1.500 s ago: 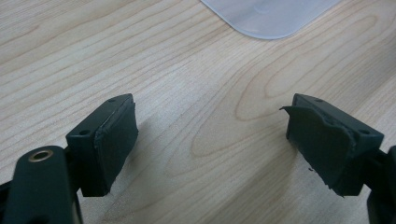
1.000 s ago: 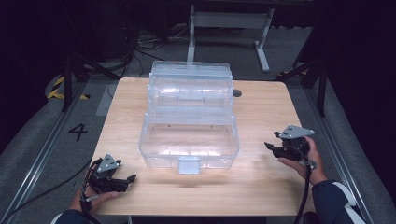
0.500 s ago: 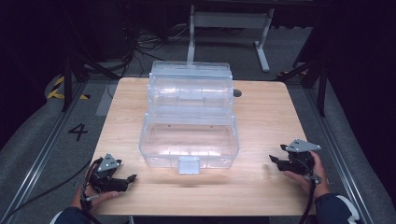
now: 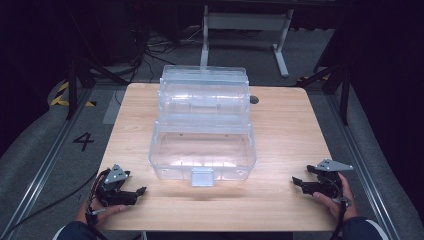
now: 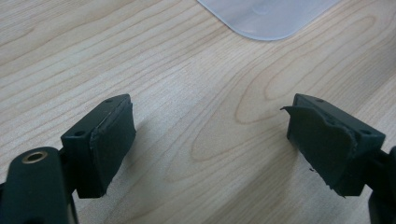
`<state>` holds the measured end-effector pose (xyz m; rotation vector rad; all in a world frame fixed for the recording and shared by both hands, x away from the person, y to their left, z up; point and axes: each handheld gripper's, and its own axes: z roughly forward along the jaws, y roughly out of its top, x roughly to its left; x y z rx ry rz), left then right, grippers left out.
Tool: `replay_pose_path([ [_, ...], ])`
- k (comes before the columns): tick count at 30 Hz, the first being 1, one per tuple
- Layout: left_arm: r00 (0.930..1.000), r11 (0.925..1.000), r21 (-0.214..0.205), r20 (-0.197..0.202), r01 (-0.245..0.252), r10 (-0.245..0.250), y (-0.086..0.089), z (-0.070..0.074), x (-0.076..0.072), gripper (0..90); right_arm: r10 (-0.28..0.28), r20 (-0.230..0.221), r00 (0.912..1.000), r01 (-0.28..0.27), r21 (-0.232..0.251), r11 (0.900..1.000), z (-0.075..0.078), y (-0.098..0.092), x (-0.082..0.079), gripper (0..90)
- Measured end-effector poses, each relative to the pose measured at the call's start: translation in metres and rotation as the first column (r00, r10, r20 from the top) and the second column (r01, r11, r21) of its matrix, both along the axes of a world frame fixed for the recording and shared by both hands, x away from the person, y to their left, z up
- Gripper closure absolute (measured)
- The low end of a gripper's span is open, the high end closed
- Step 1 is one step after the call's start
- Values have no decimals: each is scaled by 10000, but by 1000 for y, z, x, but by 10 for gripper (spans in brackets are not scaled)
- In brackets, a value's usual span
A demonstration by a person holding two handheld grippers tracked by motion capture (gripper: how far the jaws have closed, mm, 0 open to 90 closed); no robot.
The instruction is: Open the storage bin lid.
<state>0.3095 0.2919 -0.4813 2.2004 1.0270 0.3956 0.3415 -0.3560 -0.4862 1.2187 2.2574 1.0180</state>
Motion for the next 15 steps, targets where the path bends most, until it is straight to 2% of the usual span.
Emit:
replay_pose_path([
  [15,10000,10000,57,-22,38,-38,0,0,1,152,37,-42,10000,-37,-44,10000,0,1,0,189],
])
